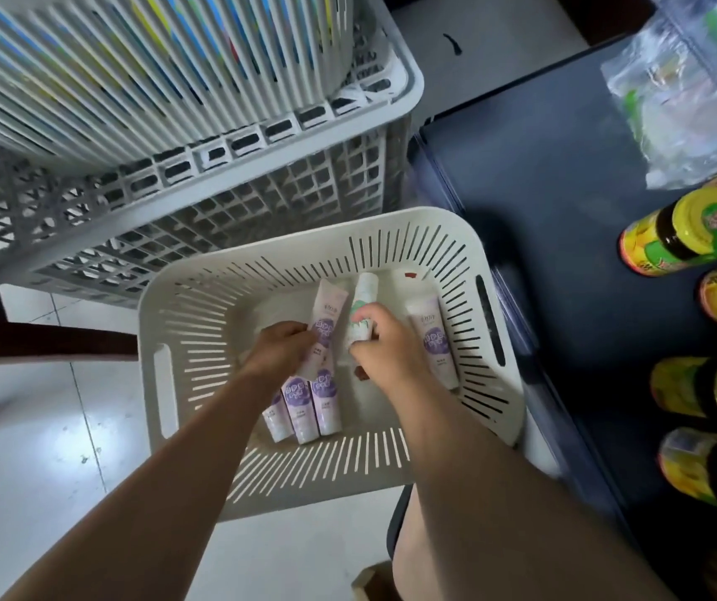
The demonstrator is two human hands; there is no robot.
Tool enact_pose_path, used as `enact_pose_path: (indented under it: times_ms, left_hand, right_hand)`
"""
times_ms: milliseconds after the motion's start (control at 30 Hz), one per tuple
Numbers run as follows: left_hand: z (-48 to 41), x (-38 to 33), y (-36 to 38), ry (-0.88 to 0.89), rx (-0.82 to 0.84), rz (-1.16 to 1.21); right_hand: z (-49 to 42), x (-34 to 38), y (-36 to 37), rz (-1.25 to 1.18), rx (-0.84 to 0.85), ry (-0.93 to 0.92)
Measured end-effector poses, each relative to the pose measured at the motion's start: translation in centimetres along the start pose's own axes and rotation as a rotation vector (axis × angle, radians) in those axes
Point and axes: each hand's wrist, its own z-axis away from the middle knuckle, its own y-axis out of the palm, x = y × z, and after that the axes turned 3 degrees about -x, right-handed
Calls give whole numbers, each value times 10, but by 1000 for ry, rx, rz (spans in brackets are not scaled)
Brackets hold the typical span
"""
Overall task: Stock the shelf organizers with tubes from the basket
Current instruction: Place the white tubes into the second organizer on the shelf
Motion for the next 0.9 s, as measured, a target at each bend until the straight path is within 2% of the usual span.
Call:
enact_pose_path:
  times_ms: [67,133,233,333,400,500,600,800,900]
  left_hand:
    - [1,1,1,3,-13,5]
    - [2,1,1,2,-20,-6]
    - [8,-3,0,-8,-17,9]
    - [12,-5,1,8,0,28]
    - [14,-5,1,10,-5,17]
    - [16,-9,3,-8,25,24]
    - [21,-13,4,-13,28,43]
    - [21,-13,9,8,28,97]
    - [25,-14,11,34,58,101]
  right_hand:
    - [0,1,2,-135,47,42]
    - [2,5,2,-120,30,-22]
    - [-1,9,2,5,-59,-182]
    - [1,11,5,4,-114,-249]
    - [2,8,7,-9,-229,-267]
    - [0,7,4,-20,-393,-248]
    - [0,14,-8,44,-425,-226]
    - [3,17,-17,-276,-668,38]
    - [-1,12,-25,-190,-637,8]
